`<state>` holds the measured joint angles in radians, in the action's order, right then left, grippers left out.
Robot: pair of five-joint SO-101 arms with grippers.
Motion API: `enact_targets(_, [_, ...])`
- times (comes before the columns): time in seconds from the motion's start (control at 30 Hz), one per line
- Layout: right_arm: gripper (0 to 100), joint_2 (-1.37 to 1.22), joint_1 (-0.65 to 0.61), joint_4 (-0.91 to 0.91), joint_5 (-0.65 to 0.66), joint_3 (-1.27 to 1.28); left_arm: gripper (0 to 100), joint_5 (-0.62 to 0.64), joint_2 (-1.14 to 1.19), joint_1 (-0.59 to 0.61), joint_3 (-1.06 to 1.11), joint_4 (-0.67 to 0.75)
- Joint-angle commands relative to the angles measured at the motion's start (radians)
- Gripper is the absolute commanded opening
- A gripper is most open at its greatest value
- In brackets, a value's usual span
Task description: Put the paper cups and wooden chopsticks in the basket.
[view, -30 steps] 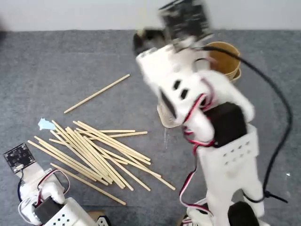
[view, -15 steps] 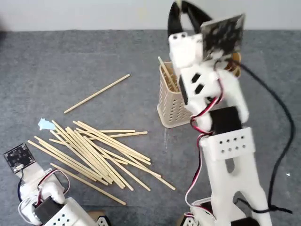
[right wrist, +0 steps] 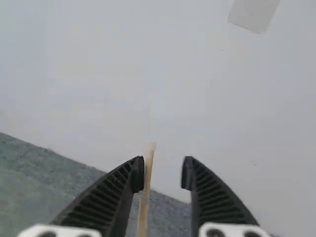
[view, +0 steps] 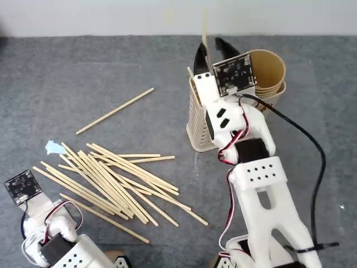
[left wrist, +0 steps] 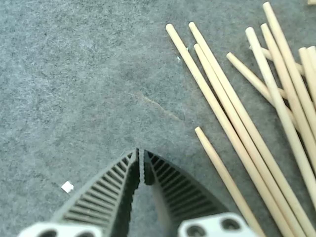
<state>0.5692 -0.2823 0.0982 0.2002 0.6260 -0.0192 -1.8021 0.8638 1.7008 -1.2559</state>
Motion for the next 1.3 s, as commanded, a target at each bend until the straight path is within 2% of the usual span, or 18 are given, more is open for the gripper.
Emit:
enact_targets(0.0, [21.1,0.081,0.001,0.114,0.014,-0.120,1,0.005,-0.015,0.002,-0.018,-0.003])
enact_targets(0.17, [15.8,0.139,-0.099,0.438,0.006,-0.259,1,0.005,-0.015,0.002,-0.018,-0.003])
enact_targets(0.33, [12.1,0.145,-0.265,0.768,0.006,-0.308,1,0.005,-0.015,0.002,-0.018,-0.003])
enact_targets(0.47, [12.2,0.107,-0.381,0.960,0.006,-0.301,1,0.005,-0.015,0.002,-0.018,-0.003])
enact_targets(0.57, [12.3,0.033,-0.435,1.040,0.003,-0.292,1,0.005,-0.015,0.002,-0.018,-0.003])
enact_targets(0.8, [12.8,-0.220,-0.510,1.044,-0.060,-0.258,1,0.005,-0.015,0.002,-0.018,-0.003])
enact_targets(1.03, [27.3,-0.444,-0.572,0.957,-0.066,-0.253,1,0.008,-0.015,0.000,-0.018,-0.002])
enact_targets(1.27, [27.4,-0.628,-0.630,0.809,-0.066,-0.258,1,0.008,-0.015,0.000,-0.018,-0.002])
